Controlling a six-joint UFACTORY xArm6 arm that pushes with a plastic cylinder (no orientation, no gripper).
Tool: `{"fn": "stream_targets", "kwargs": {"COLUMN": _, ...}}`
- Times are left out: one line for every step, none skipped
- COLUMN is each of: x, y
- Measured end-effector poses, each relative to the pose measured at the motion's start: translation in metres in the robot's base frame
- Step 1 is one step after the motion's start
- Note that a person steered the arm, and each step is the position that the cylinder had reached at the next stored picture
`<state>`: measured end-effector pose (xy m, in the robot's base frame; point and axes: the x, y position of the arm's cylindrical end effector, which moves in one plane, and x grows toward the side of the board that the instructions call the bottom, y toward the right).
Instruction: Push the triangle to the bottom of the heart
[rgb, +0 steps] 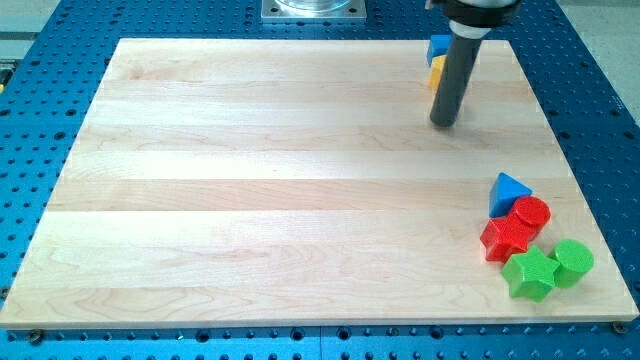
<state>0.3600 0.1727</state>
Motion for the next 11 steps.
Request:
{"fn": "stream_targets", "kwargs": {"x": 0.032, "y": 0.009}}
{"fn": "stream_targets", "kwargs": {"x": 0.110, "y": 0.086}}
{"fn": "stream_targets", "kwargs": {"x": 0.154, "y": 0.083}}
{"fn": "stream_targets", "kwargs": {"x": 0.164, "y": 0.041}}
{"fn": "stream_targets", "kwargs": {"x": 0.156, "y": 0.033}}
{"fn": "stream_targets", "kwargs": {"x": 0.102, "y": 0.032}}
{"fn": "stream_targets", "kwargs": {"x": 0.064, "y": 0.036}}
{"fn": "stream_targets", "kwargs": {"x": 0.083, "y": 0.063}}
{"fn": "stream_targets", "kwargs": {"x": 0.058, "y": 0.064}}
{"fn": "stream_targets", "kwargs": {"x": 0.041, "y": 0.050}}
{"fn": "stream_targets", "kwargs": {"x": 0.035, "y": 0.039}}
